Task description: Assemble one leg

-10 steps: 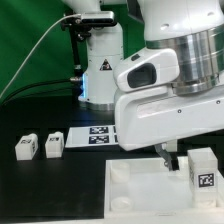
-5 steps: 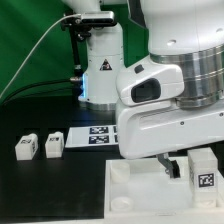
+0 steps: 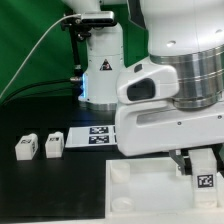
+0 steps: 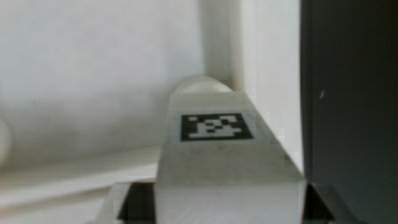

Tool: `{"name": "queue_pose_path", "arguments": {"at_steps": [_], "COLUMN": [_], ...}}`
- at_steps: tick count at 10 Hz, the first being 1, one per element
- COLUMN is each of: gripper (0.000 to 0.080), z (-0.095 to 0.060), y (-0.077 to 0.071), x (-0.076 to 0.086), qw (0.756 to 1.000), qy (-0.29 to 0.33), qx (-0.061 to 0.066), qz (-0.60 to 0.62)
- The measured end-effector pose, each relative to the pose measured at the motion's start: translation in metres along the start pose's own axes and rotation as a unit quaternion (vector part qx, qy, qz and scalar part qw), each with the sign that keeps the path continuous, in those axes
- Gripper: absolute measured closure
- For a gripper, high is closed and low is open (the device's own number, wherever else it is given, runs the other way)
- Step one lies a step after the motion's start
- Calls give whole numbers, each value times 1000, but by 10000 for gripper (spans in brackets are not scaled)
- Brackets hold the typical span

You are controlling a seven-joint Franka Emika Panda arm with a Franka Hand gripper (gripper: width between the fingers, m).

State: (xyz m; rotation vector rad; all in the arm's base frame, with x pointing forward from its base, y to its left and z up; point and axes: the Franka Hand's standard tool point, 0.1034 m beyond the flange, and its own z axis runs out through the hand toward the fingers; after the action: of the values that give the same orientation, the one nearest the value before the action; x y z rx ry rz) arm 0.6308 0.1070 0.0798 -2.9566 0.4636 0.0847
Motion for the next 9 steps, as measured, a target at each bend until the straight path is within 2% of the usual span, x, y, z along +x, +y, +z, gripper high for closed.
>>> {"name": "queue_pose_path", "arguments": {"at_steps": [2, 3, 4, 5, 6, 8, 9], "gripper": [507, 507, 507, 507, 505, 505, 505], "z": [0, 0, 1, 1, 1, 2, 2], "y": [2, 3, 4, 5, 4, -2, -2], "x": [-1, 1, 2, 0, -3, -6, -7], "qw": [989, 974, 952, 917, 893, 860, 859], "qy": [11, 15, 17, 17, 18, 18, 22], "qx": [5, 8, 13, 19, 24, 25, 27], "qz": [145, 226, 306, 398, 449, 510, 511]}}
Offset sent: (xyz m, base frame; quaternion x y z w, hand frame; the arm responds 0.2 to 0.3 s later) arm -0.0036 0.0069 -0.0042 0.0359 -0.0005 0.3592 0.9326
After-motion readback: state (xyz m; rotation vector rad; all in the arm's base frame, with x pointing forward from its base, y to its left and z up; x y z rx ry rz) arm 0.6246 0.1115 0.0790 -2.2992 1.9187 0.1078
